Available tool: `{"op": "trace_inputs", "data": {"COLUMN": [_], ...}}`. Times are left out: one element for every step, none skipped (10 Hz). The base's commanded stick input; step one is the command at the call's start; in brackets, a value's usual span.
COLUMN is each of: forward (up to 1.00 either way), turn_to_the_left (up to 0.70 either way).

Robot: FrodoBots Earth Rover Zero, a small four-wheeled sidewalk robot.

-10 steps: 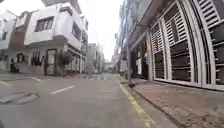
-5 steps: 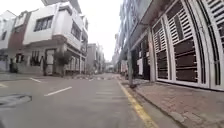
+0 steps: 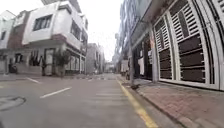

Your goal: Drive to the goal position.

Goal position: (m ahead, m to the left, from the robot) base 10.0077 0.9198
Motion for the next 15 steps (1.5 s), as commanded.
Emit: {"op": "trace_inputs", "data": {"forward": [0.49, 0.49, 0.49, 0.49, 0.49, 0.49, 0.49, 0.49, 0.49, 0.49, 0.49, 0.49, 0.49, 0.49, 0.49], "turn_to_the_left": [0.45, 0.09, 0.0, 0.0, 0.0, 0.0, 0.0, 0.0, 0.0, 0.0, 0.0, 0.0, 0.0, -0.13, -0.39]}}
